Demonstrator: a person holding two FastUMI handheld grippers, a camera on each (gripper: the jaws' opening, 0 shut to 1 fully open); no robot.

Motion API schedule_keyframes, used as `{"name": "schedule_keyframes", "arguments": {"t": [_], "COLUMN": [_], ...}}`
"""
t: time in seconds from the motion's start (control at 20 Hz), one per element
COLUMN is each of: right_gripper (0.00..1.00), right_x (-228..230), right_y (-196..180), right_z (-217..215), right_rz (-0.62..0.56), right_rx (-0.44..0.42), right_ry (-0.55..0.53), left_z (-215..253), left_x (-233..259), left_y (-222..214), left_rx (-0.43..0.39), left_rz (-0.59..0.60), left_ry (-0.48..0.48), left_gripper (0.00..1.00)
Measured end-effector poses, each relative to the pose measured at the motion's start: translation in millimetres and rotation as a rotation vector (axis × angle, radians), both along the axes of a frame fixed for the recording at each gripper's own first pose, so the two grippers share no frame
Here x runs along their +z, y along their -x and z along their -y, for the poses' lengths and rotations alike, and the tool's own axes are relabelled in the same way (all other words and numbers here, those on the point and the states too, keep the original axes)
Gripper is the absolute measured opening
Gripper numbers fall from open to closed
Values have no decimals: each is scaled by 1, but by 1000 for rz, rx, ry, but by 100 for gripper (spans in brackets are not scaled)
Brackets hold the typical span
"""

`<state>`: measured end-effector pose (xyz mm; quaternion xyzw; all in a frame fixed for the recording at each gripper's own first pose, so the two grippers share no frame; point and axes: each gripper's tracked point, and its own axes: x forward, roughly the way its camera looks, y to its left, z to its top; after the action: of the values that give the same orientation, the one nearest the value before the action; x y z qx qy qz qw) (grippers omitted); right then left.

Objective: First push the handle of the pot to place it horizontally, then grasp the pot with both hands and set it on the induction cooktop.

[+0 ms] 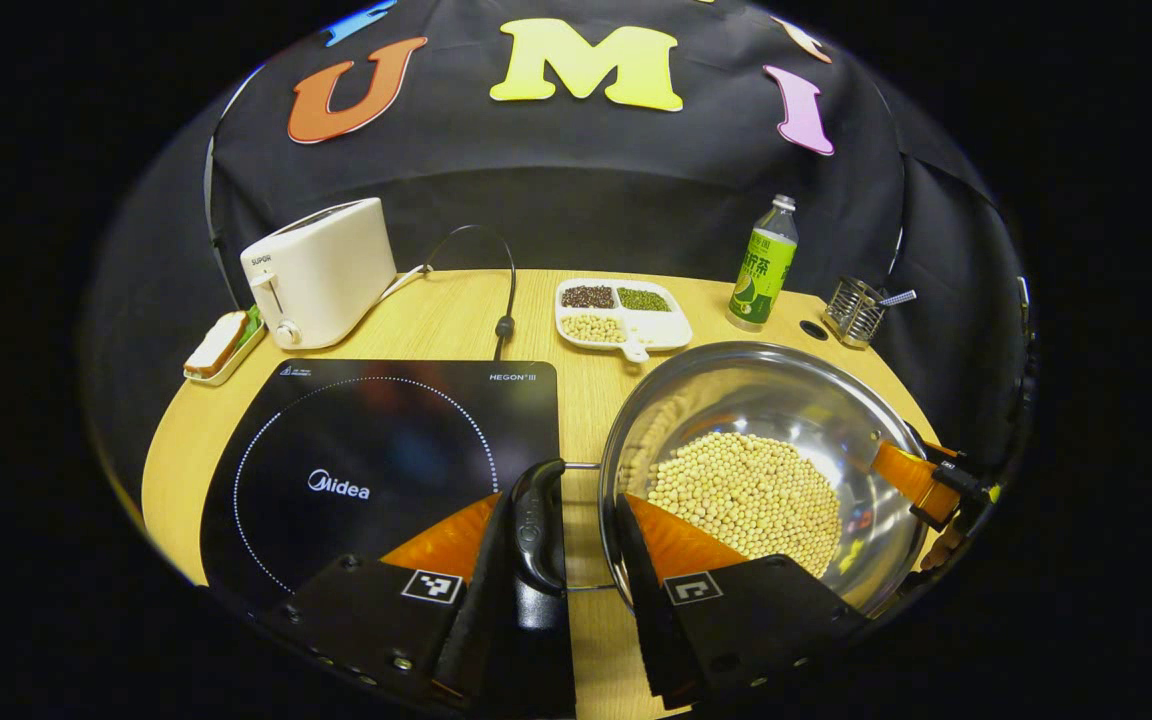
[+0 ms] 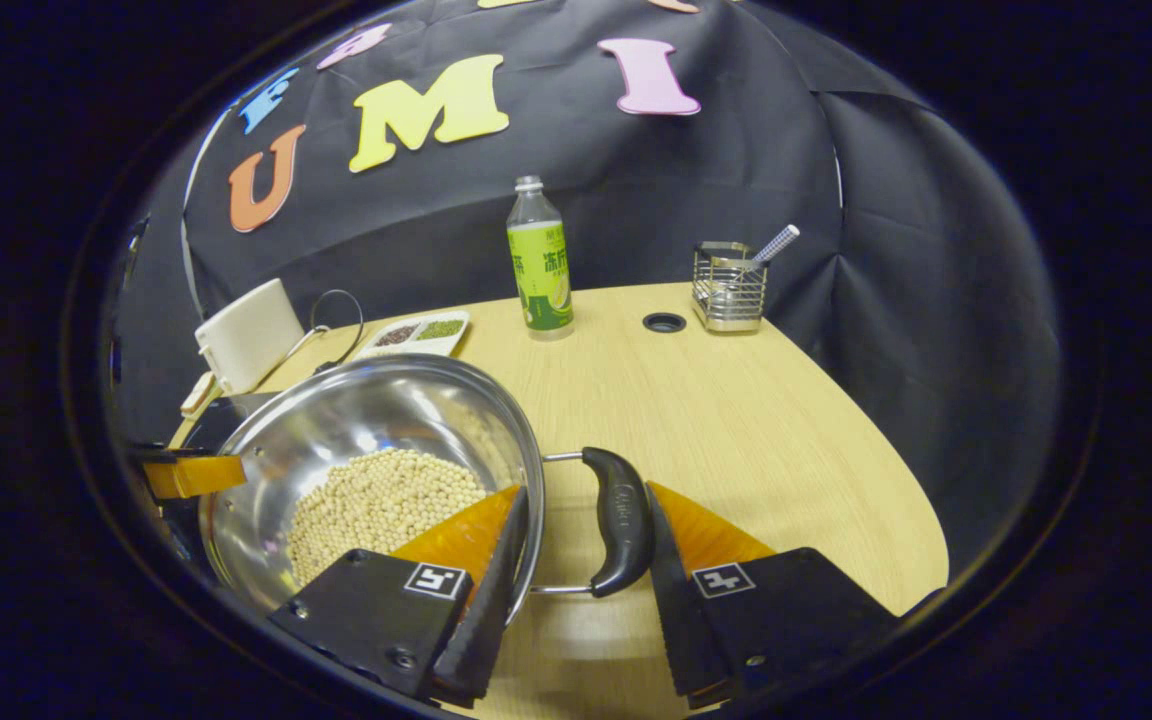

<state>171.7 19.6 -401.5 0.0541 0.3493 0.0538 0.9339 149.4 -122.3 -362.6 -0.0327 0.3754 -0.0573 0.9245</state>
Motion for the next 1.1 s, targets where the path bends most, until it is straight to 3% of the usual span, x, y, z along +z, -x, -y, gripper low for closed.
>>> {"name": "schedule_keyframes", "arguments": {"t": [0.6, 1.1], "right_gripper": [63, 61], "right_x": [7, 75], "right_y": [26, 48], "right_z": [-1, -2], "right_rz": [-107, -48], "right_rx": [9, 2], "right_ry": [10, 63], "left_z": [-4, -15], "left_x": [5, 51], "left_y": [26, 40], "left_rx": [18, -2], "left_rz": [-57, 26], "left_ry": [-14, 14], "left_gripper": [56, 56]}}
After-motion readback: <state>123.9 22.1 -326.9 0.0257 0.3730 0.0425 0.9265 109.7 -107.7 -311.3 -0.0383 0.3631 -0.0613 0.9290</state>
